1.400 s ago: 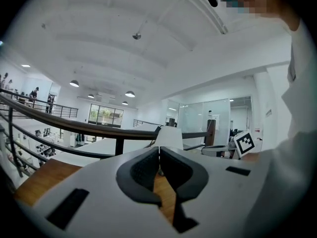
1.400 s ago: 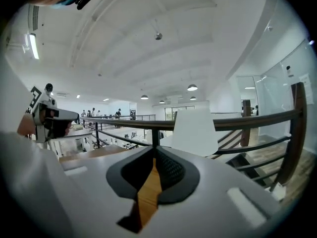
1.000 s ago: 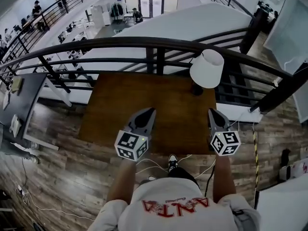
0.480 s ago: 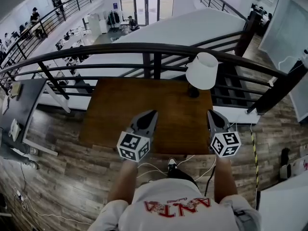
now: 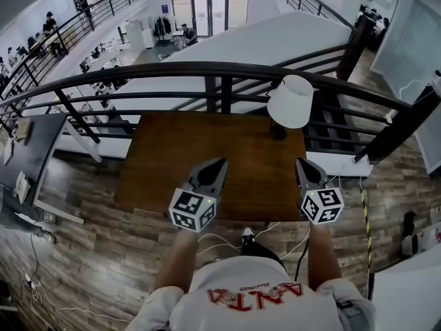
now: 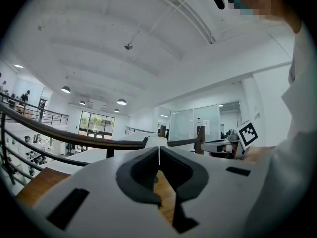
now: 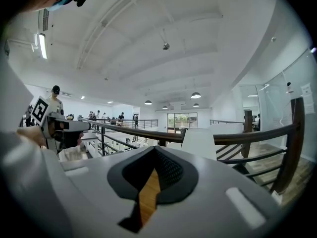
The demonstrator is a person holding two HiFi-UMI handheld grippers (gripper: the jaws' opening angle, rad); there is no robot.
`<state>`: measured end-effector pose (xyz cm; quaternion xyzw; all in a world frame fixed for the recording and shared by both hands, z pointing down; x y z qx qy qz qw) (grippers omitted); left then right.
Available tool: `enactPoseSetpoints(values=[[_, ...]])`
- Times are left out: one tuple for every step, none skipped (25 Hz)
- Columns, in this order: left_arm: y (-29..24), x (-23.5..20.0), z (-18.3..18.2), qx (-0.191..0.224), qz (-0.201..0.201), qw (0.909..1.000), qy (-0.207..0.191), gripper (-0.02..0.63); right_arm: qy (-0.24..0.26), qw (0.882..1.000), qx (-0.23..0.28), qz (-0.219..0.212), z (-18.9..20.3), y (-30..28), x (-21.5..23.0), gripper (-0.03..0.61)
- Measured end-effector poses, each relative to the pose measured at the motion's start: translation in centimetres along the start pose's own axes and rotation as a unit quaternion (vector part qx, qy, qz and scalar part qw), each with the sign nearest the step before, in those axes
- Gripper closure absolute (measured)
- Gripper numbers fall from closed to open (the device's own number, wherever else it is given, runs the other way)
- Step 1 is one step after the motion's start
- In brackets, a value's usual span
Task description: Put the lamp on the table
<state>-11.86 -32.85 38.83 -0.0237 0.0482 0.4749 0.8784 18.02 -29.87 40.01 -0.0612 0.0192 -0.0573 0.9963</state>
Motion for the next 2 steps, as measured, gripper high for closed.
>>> enactPoseSetpoints(values=[[0.05,-0.05,0.01,0.000,0.000,1.0000,0.000,0.600,0.000,1.000,0.000,-0.001,0.00,-0.04,-0.08,0.577],[0.10,-0.10,0.03,0.000,0.000,1.0000,-0.001,0.600,0.000,1.000,0.001,-0.003,-0.01,-0.08,-0.16,0.577]])
Point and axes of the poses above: the fingertips, and each gripper's own axes: y backward along the fingers, x to its right, z out of its underside, the point moved 8 cm from there along y, backward along the fingers, and after that the axes turned 12 degrees about z, right-handed, at the moved point
